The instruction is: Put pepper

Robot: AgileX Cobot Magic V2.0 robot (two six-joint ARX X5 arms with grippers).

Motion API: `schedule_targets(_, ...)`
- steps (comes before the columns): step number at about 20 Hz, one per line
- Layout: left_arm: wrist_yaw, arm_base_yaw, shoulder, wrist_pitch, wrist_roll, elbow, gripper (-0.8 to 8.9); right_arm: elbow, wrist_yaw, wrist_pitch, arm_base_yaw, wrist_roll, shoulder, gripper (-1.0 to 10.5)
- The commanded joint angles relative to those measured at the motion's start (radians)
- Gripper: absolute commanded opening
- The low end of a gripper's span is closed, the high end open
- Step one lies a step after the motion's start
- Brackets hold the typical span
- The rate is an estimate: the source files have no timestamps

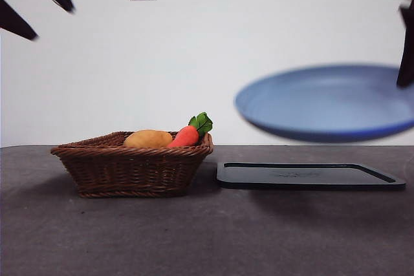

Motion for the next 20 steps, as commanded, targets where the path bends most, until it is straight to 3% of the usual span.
schedule_targets(1, -0.081, -0.049, 0.158, 0.009, -0.035, 0.093, 3.37, 0.024, -0.004, -0.003, 0.0, 0.014, -0.061, 0.0)
schedule_targets(9, -0.213, -0.139, 0.615, -0.04, -0.131, 0.388, 3.37, 0.031, -0.005, -0.031, 0.0, 0.014, -0.232, 0.0)
schedule_targets(20, -0.257, -0.143, 0.838, 0.016, -0.22, 0.411, 3.37, 0.031, -0.012, -0.037, 0.002, 0.013, -0.257, 0.0)
